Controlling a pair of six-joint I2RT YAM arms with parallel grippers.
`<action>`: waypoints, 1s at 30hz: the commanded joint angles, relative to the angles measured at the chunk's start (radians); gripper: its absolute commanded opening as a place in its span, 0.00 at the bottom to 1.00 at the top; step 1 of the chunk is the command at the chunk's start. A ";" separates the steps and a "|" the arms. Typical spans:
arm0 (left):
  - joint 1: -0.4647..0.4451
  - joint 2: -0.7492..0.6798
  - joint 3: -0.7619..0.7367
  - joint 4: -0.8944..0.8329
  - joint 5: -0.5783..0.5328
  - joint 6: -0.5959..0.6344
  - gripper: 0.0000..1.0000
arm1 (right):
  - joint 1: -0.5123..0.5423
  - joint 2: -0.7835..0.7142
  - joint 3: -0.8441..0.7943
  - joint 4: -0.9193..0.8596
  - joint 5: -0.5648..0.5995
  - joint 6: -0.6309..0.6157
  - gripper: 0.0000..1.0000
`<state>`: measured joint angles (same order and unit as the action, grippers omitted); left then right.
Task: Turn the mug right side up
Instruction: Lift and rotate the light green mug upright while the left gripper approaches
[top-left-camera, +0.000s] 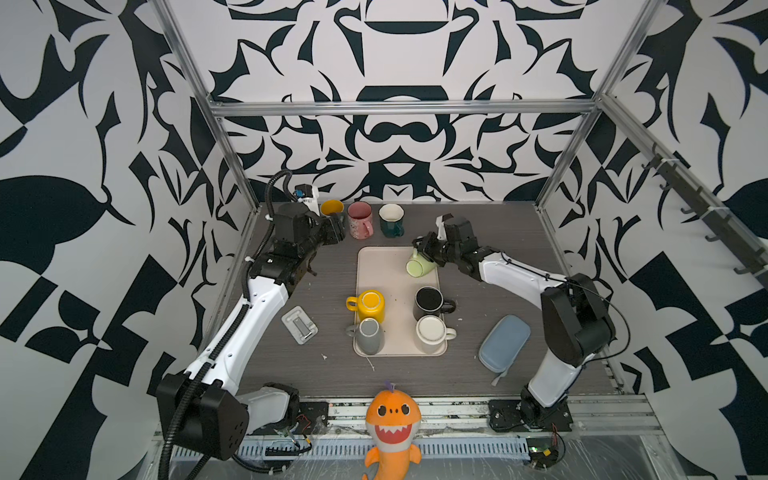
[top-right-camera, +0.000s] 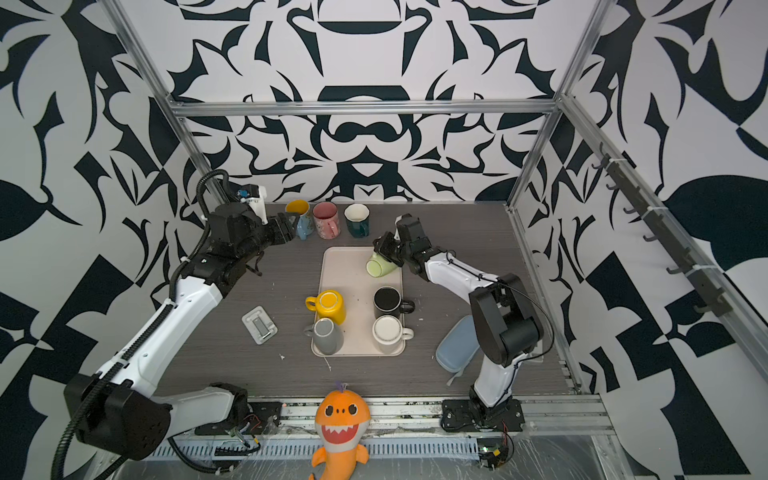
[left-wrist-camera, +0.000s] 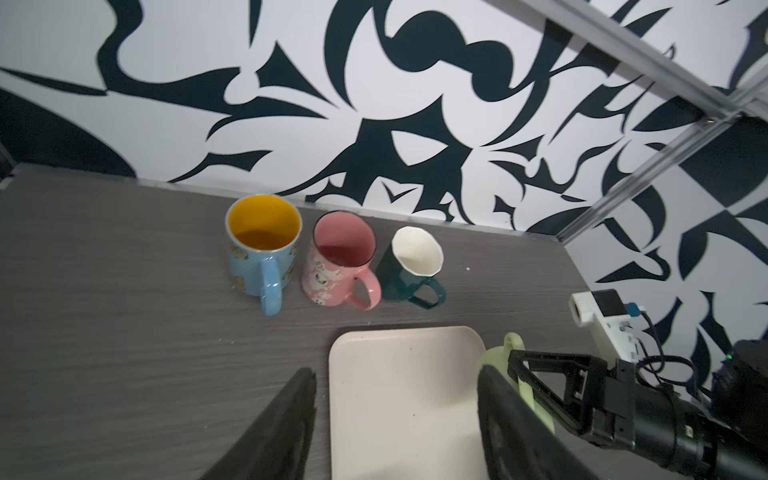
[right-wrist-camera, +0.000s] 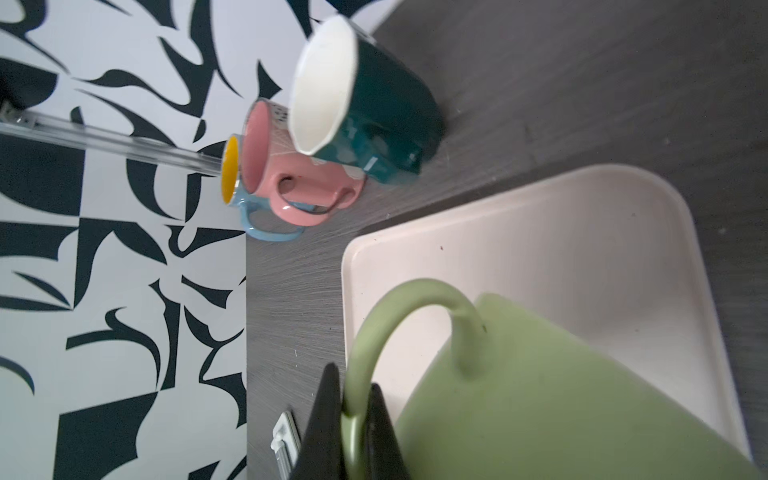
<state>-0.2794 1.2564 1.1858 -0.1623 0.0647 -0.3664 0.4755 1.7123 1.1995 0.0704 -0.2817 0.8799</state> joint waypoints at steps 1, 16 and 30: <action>0.004 0.052 0.079 -0.037 0.141 0.043 0.65 | 0.035 -0.118 0.100 0.028 0.105 -0.273 0.00; 0.004 0.226 0.394 -0.270 0.584 0.136 0.62 | 0.280 -0.280 0.030 0.135 0.463 -1.070 0.00; -0.066 0.294 0.482 -0.483 0.599 0.262 0.65 | 0.382 -0.294 0.005 0.244 0.579 -1.366 0.00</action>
<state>-0.3370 1.5372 1.6398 -0.5705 0.6369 -0.1375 0.8406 1.4734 1.1831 0.1463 0.2569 -0.3981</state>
